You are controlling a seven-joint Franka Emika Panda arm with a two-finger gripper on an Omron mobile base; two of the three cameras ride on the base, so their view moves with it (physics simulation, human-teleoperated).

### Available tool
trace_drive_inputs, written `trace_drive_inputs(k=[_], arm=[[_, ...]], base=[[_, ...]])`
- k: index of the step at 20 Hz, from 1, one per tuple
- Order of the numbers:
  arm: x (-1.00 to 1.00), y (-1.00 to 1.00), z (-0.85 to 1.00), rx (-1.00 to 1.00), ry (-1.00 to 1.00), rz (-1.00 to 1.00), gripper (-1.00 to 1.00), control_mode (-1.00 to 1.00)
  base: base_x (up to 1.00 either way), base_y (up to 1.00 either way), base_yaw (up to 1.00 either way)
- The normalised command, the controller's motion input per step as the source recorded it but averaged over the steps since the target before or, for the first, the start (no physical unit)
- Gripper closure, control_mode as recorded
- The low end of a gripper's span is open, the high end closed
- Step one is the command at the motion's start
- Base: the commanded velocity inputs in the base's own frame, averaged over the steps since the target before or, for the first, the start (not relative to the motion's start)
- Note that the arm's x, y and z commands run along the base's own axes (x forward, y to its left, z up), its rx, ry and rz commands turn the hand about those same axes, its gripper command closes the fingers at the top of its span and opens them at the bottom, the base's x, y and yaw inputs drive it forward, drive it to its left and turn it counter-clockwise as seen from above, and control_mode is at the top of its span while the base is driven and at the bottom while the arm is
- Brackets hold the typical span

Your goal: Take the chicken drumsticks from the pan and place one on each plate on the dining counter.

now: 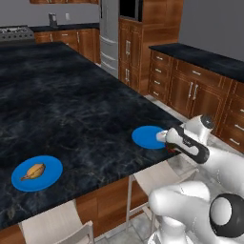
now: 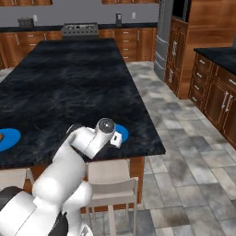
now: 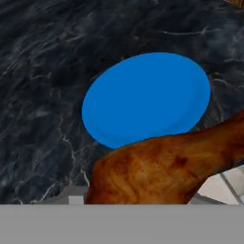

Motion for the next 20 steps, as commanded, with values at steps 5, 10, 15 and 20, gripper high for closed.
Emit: trace_drive_inputs(k=[5,10,15,20], arm=[[1.00,0.00,0.20,0.00,0.60,0.17,1.00,-1.00],[1.00,-0.01,-0.53,-0.03,0.08,0.11,1.00,-1.00],[1.00,0.01,-0.99,-0.10,-0.04,0.09,1.00,-1.00],[0.33,0.26,-0.57,-0.13,-0.08,0.04,1.00,-1.00]], base=[[0.00,0.00,0.00],[0.00,0.00,0.00],[0.00,0.00,0.00],[0.00,0.00,0.00]])
